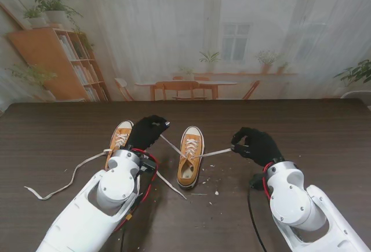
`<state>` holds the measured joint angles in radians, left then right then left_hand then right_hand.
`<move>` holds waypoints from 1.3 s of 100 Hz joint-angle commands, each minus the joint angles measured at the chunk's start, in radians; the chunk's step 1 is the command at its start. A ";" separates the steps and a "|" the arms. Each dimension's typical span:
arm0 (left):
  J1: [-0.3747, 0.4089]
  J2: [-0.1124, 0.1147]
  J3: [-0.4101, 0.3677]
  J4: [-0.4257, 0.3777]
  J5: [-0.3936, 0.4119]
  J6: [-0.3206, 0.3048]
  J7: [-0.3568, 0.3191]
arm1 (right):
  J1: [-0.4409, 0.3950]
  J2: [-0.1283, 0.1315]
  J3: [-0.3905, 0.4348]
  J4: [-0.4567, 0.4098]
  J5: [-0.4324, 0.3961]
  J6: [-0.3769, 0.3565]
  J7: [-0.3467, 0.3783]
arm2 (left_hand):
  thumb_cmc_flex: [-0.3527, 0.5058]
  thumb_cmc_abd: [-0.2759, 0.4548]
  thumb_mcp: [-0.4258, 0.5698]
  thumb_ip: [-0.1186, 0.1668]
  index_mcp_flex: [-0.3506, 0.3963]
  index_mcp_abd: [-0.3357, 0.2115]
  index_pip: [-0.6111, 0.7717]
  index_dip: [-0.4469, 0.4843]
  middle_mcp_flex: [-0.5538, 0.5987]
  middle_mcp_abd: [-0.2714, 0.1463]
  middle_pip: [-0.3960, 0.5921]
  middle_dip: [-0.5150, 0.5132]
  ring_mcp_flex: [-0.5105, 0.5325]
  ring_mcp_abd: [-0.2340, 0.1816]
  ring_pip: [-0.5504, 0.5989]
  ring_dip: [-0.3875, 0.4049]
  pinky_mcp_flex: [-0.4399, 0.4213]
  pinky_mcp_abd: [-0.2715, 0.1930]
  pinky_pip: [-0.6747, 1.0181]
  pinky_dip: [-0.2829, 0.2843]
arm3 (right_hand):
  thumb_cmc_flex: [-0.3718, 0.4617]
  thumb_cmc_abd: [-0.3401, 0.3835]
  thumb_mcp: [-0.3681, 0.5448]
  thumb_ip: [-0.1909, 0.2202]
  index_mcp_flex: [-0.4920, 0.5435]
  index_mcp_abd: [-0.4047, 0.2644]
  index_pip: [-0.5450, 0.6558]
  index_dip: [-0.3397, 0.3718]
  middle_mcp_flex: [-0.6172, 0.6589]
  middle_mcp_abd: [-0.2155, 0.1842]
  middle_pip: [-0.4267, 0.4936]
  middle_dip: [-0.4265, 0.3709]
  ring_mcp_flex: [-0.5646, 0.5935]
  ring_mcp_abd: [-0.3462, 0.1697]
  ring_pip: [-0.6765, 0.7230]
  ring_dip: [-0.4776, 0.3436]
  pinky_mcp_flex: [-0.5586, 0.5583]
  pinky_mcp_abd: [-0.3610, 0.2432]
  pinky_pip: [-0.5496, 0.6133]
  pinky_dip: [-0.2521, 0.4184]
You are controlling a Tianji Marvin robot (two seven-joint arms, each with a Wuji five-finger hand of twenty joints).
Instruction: Tie the shoelaces into a bow on the shoes
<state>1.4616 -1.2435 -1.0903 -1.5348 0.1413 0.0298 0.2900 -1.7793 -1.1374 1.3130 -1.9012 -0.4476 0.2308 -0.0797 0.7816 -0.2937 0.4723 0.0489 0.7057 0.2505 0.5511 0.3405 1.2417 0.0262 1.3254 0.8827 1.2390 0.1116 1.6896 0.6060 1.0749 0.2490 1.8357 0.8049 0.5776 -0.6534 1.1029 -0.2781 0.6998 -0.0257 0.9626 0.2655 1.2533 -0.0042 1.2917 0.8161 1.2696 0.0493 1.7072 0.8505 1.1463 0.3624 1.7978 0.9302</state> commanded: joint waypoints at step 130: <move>-0.307 0.070 0.279 0.191 -0.127 -0.374 -0.464 | 0.120 -0.009 -0.086 -0.049 0.062 -0.145 0.009 | -0.042 -0.249 0.180 -0.094 0.147 -0.133 -0.375 -0.198 0.081 -0.069 0.022 -0.046 0.033 -0.027 0.030 0.008 0.033 -0.206 0.258 -0.061 | 0.025 -0.033 0.055 -0.004 0.048 -0.031 -0.038 -0.061 0.028 0.015 -0.009 0.030 0.041 -0.014 0.074 0.000 0.035 0.004 0.281 -0.017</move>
<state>1.1642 -1.1577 -0.8197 -1.3446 0.0160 -0.3419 -0.1584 -1.6607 -1.1425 1.2311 -1.9467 -0.3867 0.0911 -0.0792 0.7010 -0.5339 0.6311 -0.0195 0.8153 0.2373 0.1576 0.1444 1.2723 -0.0196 1.3234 0.8565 1.2396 0.1011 1.6896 0.6060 1.0749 0.2494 1.8368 0.7518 0.5793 -0.6728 1.1147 -0.2781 0.7319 -0.0470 0.9192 0.2269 1.2536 0.0049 1.2785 0.8267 1.2795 0.0524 1.7074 0.8505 1.1465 0.3626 1.7978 0.9183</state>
